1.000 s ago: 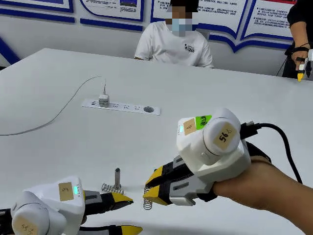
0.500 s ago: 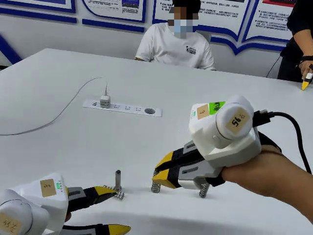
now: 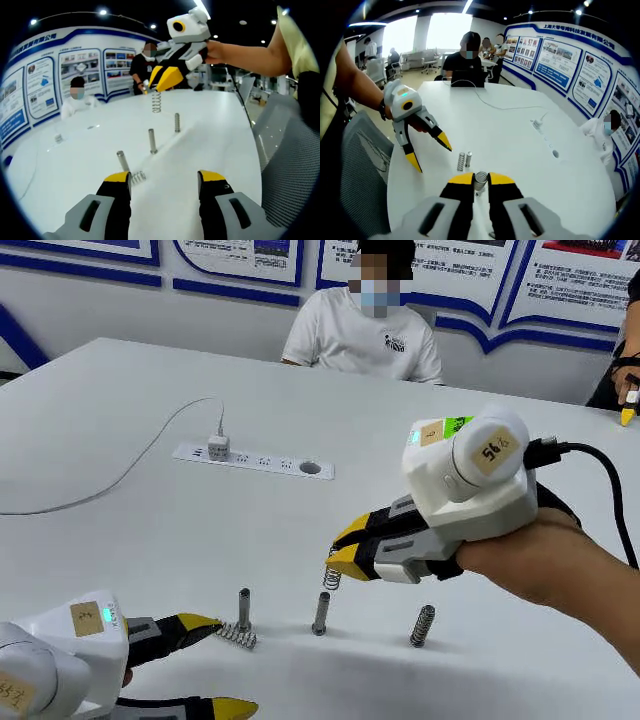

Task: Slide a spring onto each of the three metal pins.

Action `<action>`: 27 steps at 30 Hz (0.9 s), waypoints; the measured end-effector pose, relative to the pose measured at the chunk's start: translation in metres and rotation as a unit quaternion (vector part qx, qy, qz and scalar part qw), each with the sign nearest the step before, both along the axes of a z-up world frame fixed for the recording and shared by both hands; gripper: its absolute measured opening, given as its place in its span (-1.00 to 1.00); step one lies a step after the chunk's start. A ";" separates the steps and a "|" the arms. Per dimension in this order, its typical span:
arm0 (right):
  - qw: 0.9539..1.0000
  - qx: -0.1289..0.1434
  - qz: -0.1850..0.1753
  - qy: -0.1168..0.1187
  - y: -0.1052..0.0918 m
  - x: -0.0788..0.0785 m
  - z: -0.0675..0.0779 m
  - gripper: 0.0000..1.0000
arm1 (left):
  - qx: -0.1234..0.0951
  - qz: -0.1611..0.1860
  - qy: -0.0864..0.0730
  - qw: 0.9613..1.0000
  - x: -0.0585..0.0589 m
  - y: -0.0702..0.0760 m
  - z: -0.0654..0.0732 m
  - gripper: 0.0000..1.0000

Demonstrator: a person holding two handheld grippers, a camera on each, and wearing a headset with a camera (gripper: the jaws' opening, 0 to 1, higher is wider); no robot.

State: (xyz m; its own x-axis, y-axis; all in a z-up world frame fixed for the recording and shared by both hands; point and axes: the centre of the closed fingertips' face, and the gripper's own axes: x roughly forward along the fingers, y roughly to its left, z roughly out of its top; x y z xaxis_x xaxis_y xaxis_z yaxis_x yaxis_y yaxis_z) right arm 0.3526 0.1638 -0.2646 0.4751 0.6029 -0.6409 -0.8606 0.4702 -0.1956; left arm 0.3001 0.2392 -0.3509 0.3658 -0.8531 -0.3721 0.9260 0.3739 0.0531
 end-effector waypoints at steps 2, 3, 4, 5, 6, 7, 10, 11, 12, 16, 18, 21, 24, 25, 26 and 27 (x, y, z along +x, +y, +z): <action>1.000 0.001 -0.005 0.003 -0.001 0.004 -0.004 -0.77 | 0.000 0.002 0.001 1.000 0.001 0.002 -0.001 0.11; 1.000 0.001 -0.007 0.003 -0.001 0.005 -0.005 -0.77 | 0.000 0.002 0.002 1.000 0.001 0.002 -0.002 0.11; 1.000 0.001 -0.008 0.004 -0.001 0.007 -0.007 -0.77 | 0.000 0.004 0.002 1.000 0.001 0.003 -0.002 0.12; 1.000 0.000 -0.009 0.005 0.000 0.008 -0.009 -0.77 | 0.000 0.005 0.003 1.000 0.002 0.003 -0.002 0.13; 1.000 0.000 -0.010 0.007 0.000 0.009 -0.012 -0.77 | 0.000 0.006 0.004 1.000 0.002 0.004 -0.002 0.13; 1.000 0.000 -0.011 0.008 0.000 0.010 -0.014 -0.77 | 0.000 0.007 0.005 1.000 0.002 0.005 -0.003 0.14; 1.000 -0.001 -0.014 0.014 -0.001 0.012 -0.021 -0.77 | -0.001 0.008 0.006 1.000 0.003 0.005 -0.004 0.15; 1.000 0.000 -0.016 0.016 -0.002 0.013 -0.022 -0.77 | -0.001 0.009 0.006 1.000 0.003 0.005 -0.004 0.15; 1.000 0.001 -0.017 0.019 -0.002 0.014 -0.024 -0.77 | -0.001 0.009 0.006 1.000 0.003 0.006 -0.004 0.15; 1.000 0.004 -0.020 0.024 -0.002 0.015 -0.028 -0.77 | 0.000 0.010 0.007 1.000 0.004 0.007 -0.005 0.15; 0.999 0.004 -0.022 0.025 -0.003 0.016 -0.030 -0.77 | 0.000 0.010 0.008 1.000 0.005 0.007 -0.005 0.15; 0.999 0.005 -0.023 0.028 -0.003 0.017 -0.033 -0.77 | 0.000 0.010 0.008 1.000 0.005 0.007 -0.006 0.14; 0.999 0.005 -0.024 0.031 -0.003 0.018 -0.036 -0.77 | -0.001 0.010 0.008 1.000 0.005 0.007 -0.006 0.14; 0.999 0.005 -0.024 0.031 -0.003 0.018 -0.037 -0.77 | -0.001 0.010 0.008 1.000 0.005 0.007 -0.006 0.14; 0.999 0.004 -0.024 0.031 -0.003 0.018 -0.038 -0.77 | 0.000 0.011 0.008 1.000 0.005 0.007 -0.006 0.14; 0.999 0.005 -0.024 0.033 -0.003 0.018 -0.039 -0.77 | 0.000 0.011 0.008 1.000 0.005 0.007 -0.006 0.13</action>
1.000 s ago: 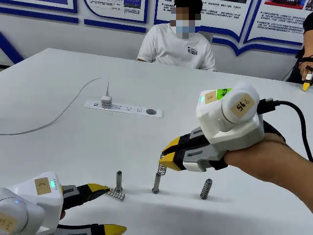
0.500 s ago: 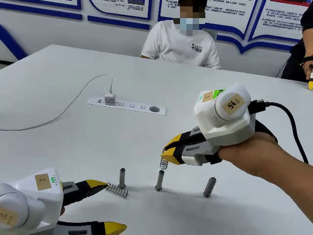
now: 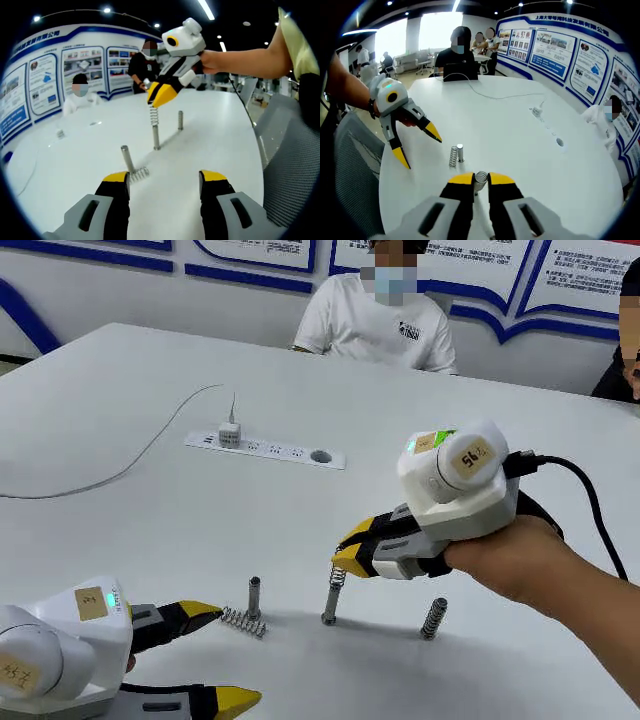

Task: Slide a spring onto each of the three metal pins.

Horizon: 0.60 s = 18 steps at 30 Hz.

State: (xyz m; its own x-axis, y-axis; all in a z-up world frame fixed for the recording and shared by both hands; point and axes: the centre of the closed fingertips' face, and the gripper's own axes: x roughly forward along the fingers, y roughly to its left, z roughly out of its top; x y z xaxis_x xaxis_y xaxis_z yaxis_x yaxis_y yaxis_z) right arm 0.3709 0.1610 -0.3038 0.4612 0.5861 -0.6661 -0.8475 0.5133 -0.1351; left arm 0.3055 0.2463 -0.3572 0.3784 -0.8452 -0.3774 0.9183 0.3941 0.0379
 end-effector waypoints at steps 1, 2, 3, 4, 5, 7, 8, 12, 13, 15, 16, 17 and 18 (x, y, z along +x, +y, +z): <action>1.000 0.000 0.000 0.001 0.000 0.000 -0.001 -0.77 | 0.000 0.000 0.000 1.000 0.000 0.000 0.000 0.13; 1.000 -0.001 -0.001 0.001 0.000 0.000 -0.003 -0.77 | 0.000 0.000 0.000 1.000 0.000 0.000 0.000 0.13; 1.000 -0.002 -0.001 0.001 -0.001 0.001 -0.004 -0.77 | 0.000 0.000 0.000 1.000 0.000 0.000 0.000 0.13; 1.000 -0.001 -0.002 0.002 -0.001 0.000 -0.006 -0.77 | 0.001 0.001 0.001 1.000 0.000 0.001 0.000 0.12; 1.000 -0.001 -0.002 0.003 -0.001 0.000 -0.007 -0.77 | 0.001 0.001 0.001 1.000 0.000 0.001 -0.001 0.12; 1.000 -0.003 -0.003 0.004 0.000 0.000 -0.011 -0.77 | 0.001 0.001 0.002 1.000 0.000 0.001 -0.001 0.12; 1.000 -0.005 -0.003 0.005 0.000 0.000 -0.013 -0.77 | 0.002 0.000 0.002 1.000 0.000 0.001 -0.002 0.12; 1.000 -0.011 -0.004 0.010 -0.001 0.000 -0.024 -0.77 | 0.002 -0.001 0.002 1.000 0.000 0.001 -0.001 0.12; 1.000 -0.012 -0.005 0.011 -0.001 0.000 -0.026 -0.77 | 0.002 -0.001 0.002 1.000 0.000 0.000 -0.001 0.11; 1.000 -0.014 -0.007 0.014 -0.003 0.000 -0.030 -0.77 | 0.002 0.000 0.002 1.000 0.000 0.001 -0.001 0.11; 1.000 -0.015 -0.008 0.015 -0.003 0.000 -0.031 -0.77 | 0.002 0.000 0.002 1.000 0.000 0.001 -0.002 0.11; 1.000 -0.015 -0.009 0.017 -0.003 0.001 -0.033 -0.77 | 0.002 0.000 0.002 1.000 0.000 0.001 -0.002 0.11; 1.000 -0.015 -0.010 0.017 -0.003 0.001 -0.033 -0.77 | 0.002 0.000 0.002 1.000 0.000 0.001 -0.002 0.11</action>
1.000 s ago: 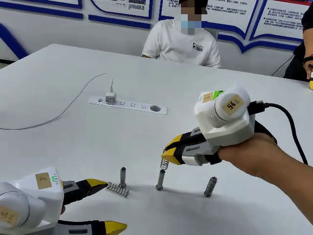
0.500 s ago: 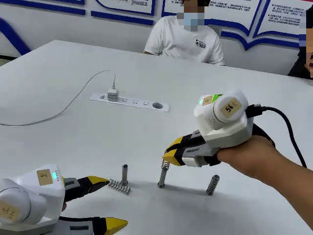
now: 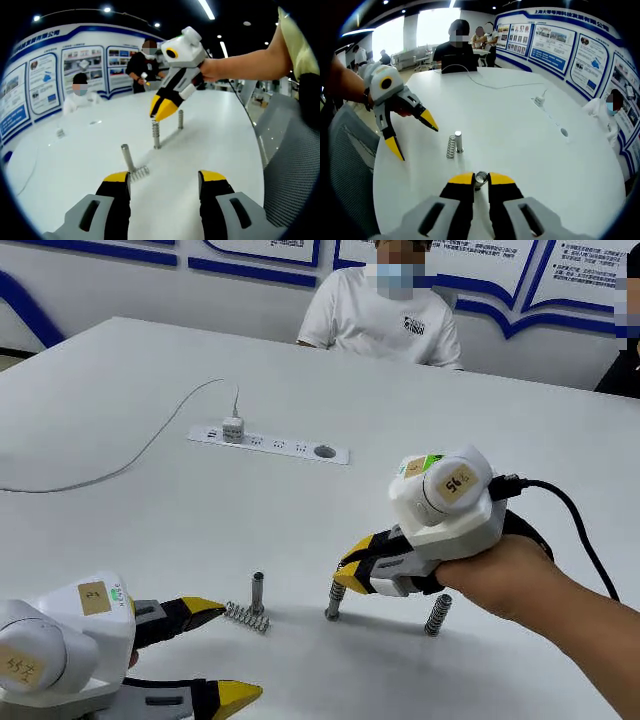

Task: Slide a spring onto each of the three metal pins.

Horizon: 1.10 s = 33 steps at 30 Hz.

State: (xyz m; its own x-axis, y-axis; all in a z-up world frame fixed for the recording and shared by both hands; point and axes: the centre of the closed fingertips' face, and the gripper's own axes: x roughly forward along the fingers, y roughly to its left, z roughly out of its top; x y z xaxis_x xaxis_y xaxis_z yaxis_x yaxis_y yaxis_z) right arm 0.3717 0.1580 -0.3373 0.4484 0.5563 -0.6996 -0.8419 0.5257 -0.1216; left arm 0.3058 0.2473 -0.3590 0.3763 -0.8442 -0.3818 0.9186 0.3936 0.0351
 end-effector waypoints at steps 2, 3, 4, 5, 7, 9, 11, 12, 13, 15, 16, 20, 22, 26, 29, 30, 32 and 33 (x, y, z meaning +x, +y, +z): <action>1.000 -0.003 -0.001 0.001 0.000 0.000 -0.003 -0.77 | 0.000 0.000 0.000 1.000 0.000 0.000 0.000 0.11; 1.000 -0.004 -0.001 0.002 0.000 0.001 -0.004 -0.77 | 0.000 0.001 0.000 1.000 0.000 0.000 -0.001 0.11; 1.000 -0.007 -0.001 0.004 0.000 0.001 -0.006 -0.77 | 0.000 0.001 0.001 1.000 0.000 0.000 -0.001 0.11; 1.000 -0.009 -0.001 0.005 -0.001 0.000 -0.007 -0.77 | 0.000 0.001 0.001 1.000 0.000 0.001 -0.001 0.11; 1.000 -0.017 0.000 0.006 -0.002 0.000 -0.009 -0.77 | 0.000 0.001 0.001 1.000 0.000 0.001 -0.001 0.10; 1.000 -0.024 0.001 0.007 -0.003 0.000 -0.011 -0.77 | 0.000 0.001 0.002 1.000 0.000 0.001 -0.001 0.10; 1.000 -0.027 0.001 0.008 -0.004 0.000 -0.011 -0.77 | 0.000 0.001 0.002 1.000 0.000 0.001 -0.001 0.10; 1.000 -0.030 -0.001 0.010 -0.005 0.001 -0.012 -0.77 | 0.000 0.001 0.002 1.000 0.000 0.001 -0.001 0.10; 0.999 -0.031 -0.002 0.011 -0.005 0.001 -0.013 -0.77 | 0.000 0.001 0.002 1.000 0.000 0.000 -0.001 0.10; 0.999 -0.036 -0.003 0.013 -0.006 0.000 -0.014 -0.77 | 0.000 0.000 0.002 1.000 0.000 0.000 -0.001 0.10; 0.999 -0.038 -0.003 0.014 -0.007 0.000 -0.015 -0.77 | 0.000 0.000 0.003 1.000 0.000 -0.001 -0.001 0.10; 0.999 -0.051 -0.002 0.019 -0.009 -0.001 -0.021 -0.77 | 0.000 -0.001 0.003 1.000 -0.001 -0.001 -0.001 0.10; 0.998 -0.056 -0.002 0.022 -0.011 -0.002 -0.023 -0.77 | -0.001 -0.001 0.003 1.000 -0.001 -0.001 -0.001 0.10; 0.998 -0.060 -0.005 0.028 -0.013 -0.002 -0.027 -0.77 | 0.000 0.000 0.003 1.000 -0.001 0.000 -0.002 0.10; 0.998 -0.056 -0.008 0.030 -0.013 -0.002 -0.026 -0.76 | 0.001 0.000 0.004 1.000 -0.001 0.000 -0.002 0.10; 0.998 -0.056 -0.008 0.030 -0.013 -0.002 -0.026 -0.76 | 0.001 0.000 0.004 1.000 -0.001 0.000 -0.002 0.10; 0.998 -0.056 -0.006 0.029 -0.013 -0.002 -0.026 -0.76 | 0.001 0.000 0.004 1.000 -0.001 0.000 -0.002 0.10; 0.998 -0.057 -0.005 0.029 -0.013 -0.002 -0.027 -0.75 | 0.001 0.000 0.004 1.000 -0.001 0.000 -0.002 0.10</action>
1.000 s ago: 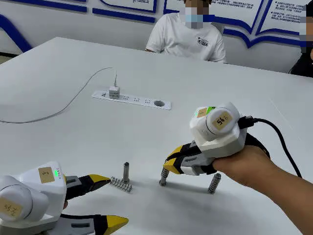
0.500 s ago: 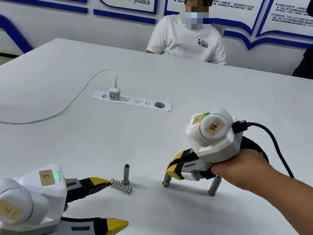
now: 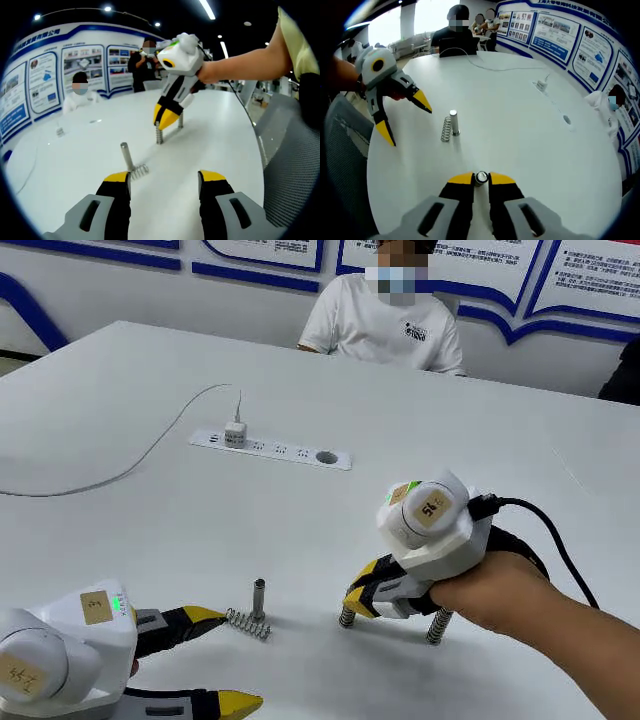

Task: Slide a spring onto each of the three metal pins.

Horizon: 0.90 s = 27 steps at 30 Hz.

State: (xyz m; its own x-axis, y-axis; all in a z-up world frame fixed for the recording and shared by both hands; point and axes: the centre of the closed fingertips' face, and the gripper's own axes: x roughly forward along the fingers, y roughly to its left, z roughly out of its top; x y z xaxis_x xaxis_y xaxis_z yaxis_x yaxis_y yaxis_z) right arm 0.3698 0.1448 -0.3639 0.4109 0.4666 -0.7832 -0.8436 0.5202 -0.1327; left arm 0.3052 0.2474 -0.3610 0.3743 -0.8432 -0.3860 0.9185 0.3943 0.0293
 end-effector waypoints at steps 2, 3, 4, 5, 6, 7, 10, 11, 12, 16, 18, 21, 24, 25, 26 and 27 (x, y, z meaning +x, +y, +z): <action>1.000 -0.002 0.000 0.003 -0.001 -0.001 -0.002 -0.73 | -0.001 0.001 0.000 1.000 0.000 0.000 0.000 0.10; 1.000 0.000 0.000 0.004 -0.001 -0.002 -0.002 -0.71 | 0.000 0.001 -0.001 1.000 0.000 0.000 0.000 0.10; 1.000 0.000 -0.001 0.003 -0.001 -0.002 -0.002 -0.70 | 0.000 0.001 -0.001 1.000 0.001 0.000 0.000 0.10; 1.000 0.000 -0.002 0.001 -0.001 -0.002 -0.002 -0.68 | 0.000 0.001 -0.001 1.000 0.001 0.000 0.000 0.10; 1.000 0.001 -0.003 0.002 -0.002 -0.002 -0.001 -0.68 | 0.000 0.001 -0.001 1.000 0.001 0.001 0.000 0.10; 1.000 0.002 -0.003 0.001 -0.002 -0.003 0.000 -0.68 | 0.000 0.002 -0.001 1.000 0.001 0.001 0.000 0.10; 1.000 0.006 -0.005 -0.007 -0.001 -0.002 0.008 -0.66 | 0.001 0.002 -0.001 1.000 0.001 0.001 0.000 0.10; 1.000 0.010 -0.007 -0.011 0.000 -0.002 0.012 -0.66 | 0.001 0.003 -0.001 1.000 0.001 0.002 0.000 0.10; 1.000 0.012 -0.008 -0.014 0.001 -0.001 0.015 -0.65 | 0.001 0.003 -0.001 1.000 0.001 0.002 0.000 0.10; 0.999 0.023 -0.005 -0.033 0.011 -0.002 0.031 -0.64 | 0.000 0.003 -0.001 1.000 0.002 0.001 0.000 0.11; 0.999 0.026 0.003 -0.040 0.019 -0.003 0.036 -0.64 | 0.000 0.003 -0.001 1.000 0.002 0.001 0.000 0.11; 0.998 0.039 0.012 -0.041 0.033 -0.007 0.040 -0.65 | 0.000 0.002 -0.002 1.000 0.002 0.001 0.001 0.11; 0.998 0.051 0.020 -0.035 0.047 -0.011 0.038 -0.65 | 0.000 0.003 -0.002 1.000 0.002 0.002 0.001 0.11; 0.998 0.052 0.024 -0.032 0.052 -0.013 0.035 -0.65 | 0.001 0.004 -0.002 1.000 0.002 0.002 0.000 0.11; 0.998 0.051 0.026 -0.030 0.054 -0.014 0.032 -0.65 | 0.001 0.004 -0.001 1.000 0.002 0.003 0.000 0.11; 0.998 0.052 0.027 -0.026 0.057 -0.015 0.029 -0.65 | 0.001 0.004 -0.001 1.000 0.002 0.003 0.001 0.11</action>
State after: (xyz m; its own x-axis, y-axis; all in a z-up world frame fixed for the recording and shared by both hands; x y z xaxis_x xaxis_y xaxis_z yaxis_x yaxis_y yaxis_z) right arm 0.3549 0.2014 -0.3349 0.4216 0.5665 -0.7081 -0.8643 0.4872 -0.1249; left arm 0.3076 0.2505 -0.3604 0.3827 -0.8394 -0.3859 0.9149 0.4025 0.0319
